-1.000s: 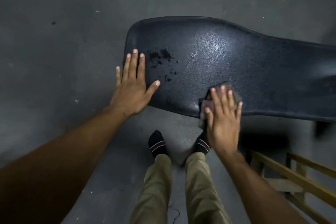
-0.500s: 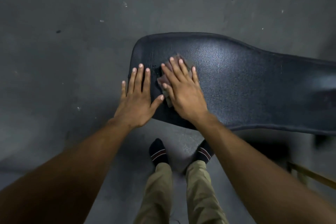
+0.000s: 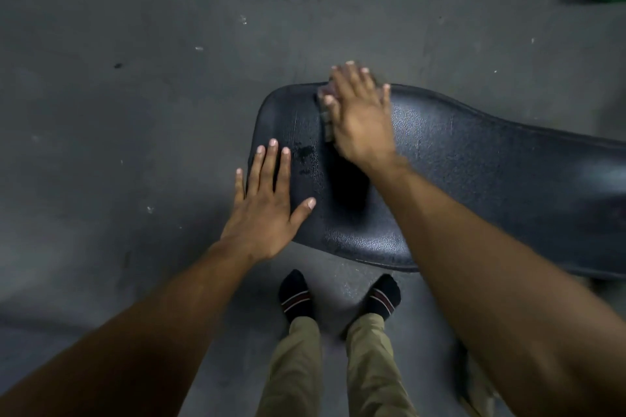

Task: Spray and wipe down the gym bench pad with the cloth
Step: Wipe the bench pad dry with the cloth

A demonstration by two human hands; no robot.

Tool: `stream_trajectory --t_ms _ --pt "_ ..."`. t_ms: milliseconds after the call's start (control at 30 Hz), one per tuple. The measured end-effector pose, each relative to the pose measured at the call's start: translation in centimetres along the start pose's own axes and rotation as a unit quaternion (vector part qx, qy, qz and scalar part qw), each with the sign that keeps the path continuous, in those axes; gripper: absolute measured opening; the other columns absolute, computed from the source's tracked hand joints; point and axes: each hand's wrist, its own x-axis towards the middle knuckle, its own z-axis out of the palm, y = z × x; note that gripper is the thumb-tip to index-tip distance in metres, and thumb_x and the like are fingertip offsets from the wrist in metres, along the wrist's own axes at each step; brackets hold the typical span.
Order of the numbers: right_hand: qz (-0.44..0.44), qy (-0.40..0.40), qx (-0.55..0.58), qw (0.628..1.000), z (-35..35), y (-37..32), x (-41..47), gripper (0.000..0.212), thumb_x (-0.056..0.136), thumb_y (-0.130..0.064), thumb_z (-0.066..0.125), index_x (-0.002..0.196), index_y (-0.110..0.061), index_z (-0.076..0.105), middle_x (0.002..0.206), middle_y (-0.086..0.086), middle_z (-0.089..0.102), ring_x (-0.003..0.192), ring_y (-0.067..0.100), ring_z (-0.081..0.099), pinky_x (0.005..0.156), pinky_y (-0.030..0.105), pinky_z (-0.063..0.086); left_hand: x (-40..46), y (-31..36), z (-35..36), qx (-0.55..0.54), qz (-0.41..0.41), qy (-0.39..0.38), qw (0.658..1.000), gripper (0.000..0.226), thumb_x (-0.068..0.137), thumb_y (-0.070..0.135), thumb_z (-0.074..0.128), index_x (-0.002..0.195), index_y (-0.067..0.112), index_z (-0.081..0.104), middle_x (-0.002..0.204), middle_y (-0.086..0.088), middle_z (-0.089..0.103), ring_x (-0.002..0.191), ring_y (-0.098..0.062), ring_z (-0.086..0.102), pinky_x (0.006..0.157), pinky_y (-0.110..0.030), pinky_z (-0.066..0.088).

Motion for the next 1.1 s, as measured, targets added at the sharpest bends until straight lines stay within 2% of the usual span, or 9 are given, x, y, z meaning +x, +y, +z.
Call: stream_trajectory --t_ms 167,233,367,500,567,667,833,933,1100 --pt "-0.151 -0.055 -0.034 0.986 1.2 -2.3 -1.0 0.056 0.109 -0.045 0.029 0.163 -0.030 0.024 0.173 -0.004 0.015 0.161 0.019 0.006 0.129 0.049 0.002 0.1 -0.1 0.3 0.013 -0.005 0.001 1.000 0.090 0.093 0.074 0.009 0.153 0.023 -0.033 0.155 0.004 -0.050 0.149 -0.018 -0.041 0.125 -0.053 -0.012" --pt "-0.143 -0.053 -0.037 0.988 0.8 -0.4 -1.4 0.057 0.109 -0.047 0.029 0.163 -0.032 0.023 0.173 -0.006 0.015 0.161 0.017 0.006 0.129 0.048 0.003 0.0 -0.2 0.4 0.012 -0.003 0.006 1.000 0.090 0.093 0.074 0.009 0.154 0.023 -0.033 0.157 0.003 -0.049 0.152 -0.019 -0.038 0.125 -0.053 -0.012" --pt "-0.018 0.001 -0.013 1.000 -1.1 4.2 -1.7 0.055 0.110 -0.046 0.029 0.163 -0.030 0.025 0.173 -0.005 0.018 0.160 0.018 0.010 0.130 0.050 0.006 0.0 -0.4 0.4 0.008 0.006 0.011 1.000 0.090 0.095 0.074 0.012 0.155 0.022 -0.031 0.162 0.002 -0.043 0.154 -0.020 -0.034 0.125 -0.053 -0.012" --pt "0.053 0.010 0.002 0.999 -1.6 3.7 0.5 0.055 0.110 -0.044 0.029 0.162 -0.026 0.030 0.172 0.000 0.023 0.159 0.022 0.016 0.129 0.049 0.007 0.0 -0.5 0.6 0.006 0.010 0.022 1.000 0.090 0.095 0.073 0.012 0.155 0.022 -0.030 0.164 0.001 -0.041 0.155 -0.019 -0.032 0.128 -0.056 -0.008" --pt "0.032 -0.002 0.004 0.999 -1.1 1.7 2.1 0.055 0.110 -0.044 0.029 0.161 -0.024 0.033 0.170 0.002 0.027 0.158 0.025 0.021 0.129 0.051 0.010 0.0 -0.5 0.8 0.010 0.010 0.024 1.000 0.090 0.095 0.073 0.011 0.155 0.022 -0.030 0.164 0.000 -0.040 0.155 -0.020 -0.031 0.128 -0.057 -0.005" --pt "-0.073 -0.036 -0.018 0.996 0.5 -2.1 3.4 0.054 0.108 -0.045 0.031 0.158 -0.025 0.038 0.168 0.005 0.032 0.155 0.027 0.030 0.127 0.053 0.017 0.1 -0.3 0.9 0.015 0.008 0.026 1.000 0.090 0.095 0.072 0.012 0.157 0.021 -0.028 0.164 0.000 -0.039 0.156 -0.021 -0.029 0.128 -0.057 -0.003" --pt "-0.174 -0.061 -0.034 0.982 2.1 -5.1 3.0 0.053 0.110 -0.045 0.032 0.161 -0.030 0.032 0.171 -0.003 0.025 0.158 0.019 0.020 0.128 0.047 0.005 0.0 -0.2 0.6 0.024 0.000 0.017 1.000 0.090 0.096 0.072 0.012 0.158 0.019 -0.028 0.164 -0.001 -0.040 0.156 -0.020 -0.031 0.128 -0.056 -0.006" --pt "-0.183 -0.052 -0.030 0.981 1.8 -3.2 1.0 0.054 0.110 -0.044 0.033 0.162 -0.031 0.029 0.172 -0.004 0.021 0.160 0.017 0.013 0.129 0.046 0.004 0.0 0.0 0.5 0.035 -0.004 0.025 0.999 0.091 0.098 0.072 0.015 0.160 0.019 -0.024 0.169 -0.003 -0.033 0.157 -0.021 -0.028 0.128 -0.056 -0.006" --pt "-0.134 -0.041 -0.047 0.989 0.2 2.4 -4.7 0.055 0.110 -0.044 0.033 0.163 -0.035 0.022 0.174 -0.009 0.010 0.161 0.013 0.002 0.130 0.050 0.006 -0.1 0.0 0.4 0.035 -0.007 0.018 0.999 0.090 0.101 0.072 0.017 0.157 0.020 -0.030 0.166 -0.001 -0.039 0.155 -0.020 -0.032 0.127 -0.055 -0.008"
